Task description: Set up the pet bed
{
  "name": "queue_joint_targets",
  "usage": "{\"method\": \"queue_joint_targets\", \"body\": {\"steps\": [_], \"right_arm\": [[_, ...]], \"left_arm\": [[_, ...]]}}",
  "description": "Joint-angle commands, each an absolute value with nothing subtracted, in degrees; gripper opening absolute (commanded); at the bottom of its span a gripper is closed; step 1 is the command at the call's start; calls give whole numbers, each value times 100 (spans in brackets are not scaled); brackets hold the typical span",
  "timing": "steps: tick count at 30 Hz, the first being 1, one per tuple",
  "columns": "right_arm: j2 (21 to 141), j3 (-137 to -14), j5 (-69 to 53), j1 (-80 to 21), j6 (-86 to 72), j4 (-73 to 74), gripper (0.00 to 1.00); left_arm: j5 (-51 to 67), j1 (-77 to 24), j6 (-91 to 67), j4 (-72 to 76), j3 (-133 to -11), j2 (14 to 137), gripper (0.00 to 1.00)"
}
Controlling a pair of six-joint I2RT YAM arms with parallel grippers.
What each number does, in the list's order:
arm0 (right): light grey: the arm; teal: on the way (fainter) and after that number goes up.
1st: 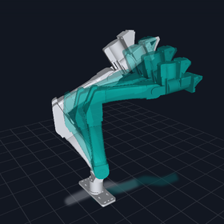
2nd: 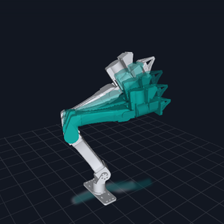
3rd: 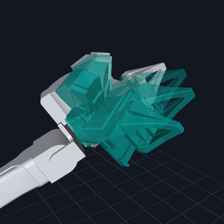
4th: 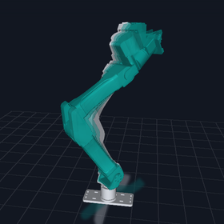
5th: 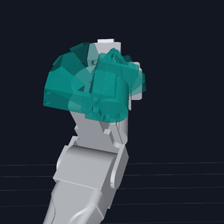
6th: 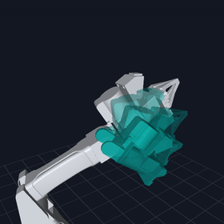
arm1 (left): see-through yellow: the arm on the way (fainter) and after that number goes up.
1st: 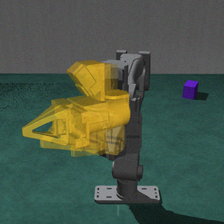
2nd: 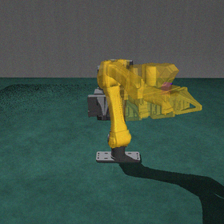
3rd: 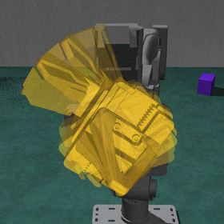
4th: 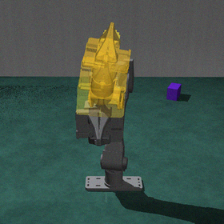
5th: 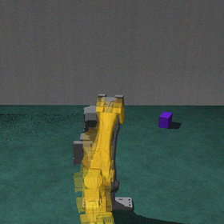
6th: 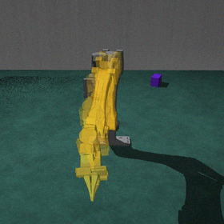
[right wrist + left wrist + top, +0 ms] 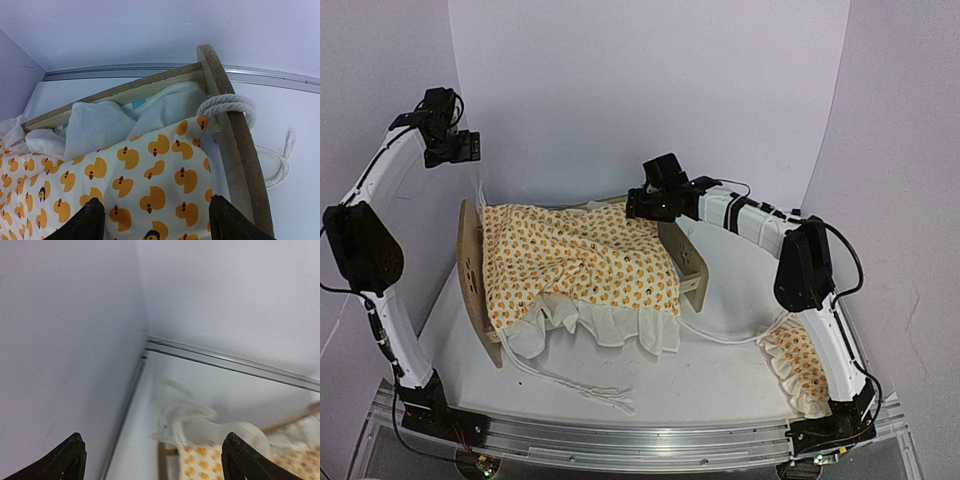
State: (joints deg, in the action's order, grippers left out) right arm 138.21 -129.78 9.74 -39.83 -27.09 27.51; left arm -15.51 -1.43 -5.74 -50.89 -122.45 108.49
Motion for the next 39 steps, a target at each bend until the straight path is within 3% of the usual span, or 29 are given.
{"method": "queue_joint_targets", "body": {"steps": [1,5,10,12,14,20,25,29,33,39], "right_arm": [[14117,-13454,1268,-3993,-2926,2270,73],[14268,-13396,1396,-4001,-3007,1785,67],[14324,-13459,1204,-4045,-2314,953,40],[14252,-13412,995,-4062,-1710,461,26],[14203,-13324,1011,-4055,-1191,-83,2],[14807,-14376,972,-3867,-534,-577,0],[14602,-14329,832,-3789,-843,-312,0],[13633,-13406,675,-3823,-1486,741,31],[12872,-12447,495,-3832,-2428,1200,50],[13363,-13030,874,-3945,-2994,2296,78]], "left_arm": [[940,-550,-1156,-4860,-11551,9695,95],[328,-1151,-1121,-4786,-11059,9060,99],[-114,-1161,-1031,-4770,-10764,8541,99],[278,-1166,-1003,-4652,-10547,8361,99],[566,-1168,-1046,-4473,-10206,8177,99],[918,-1169,-1248,-4309,-9403,7637,98],[1313,-1177,-1256,-4287,-9200,7263,99],[1828,-1400,-1439,-4105,-9272,7471,99],[1616,-1823,-1502,-3888,-9459,7893,99],[1486,-2230,-1520,-3790,-9701,8142,98]]}}
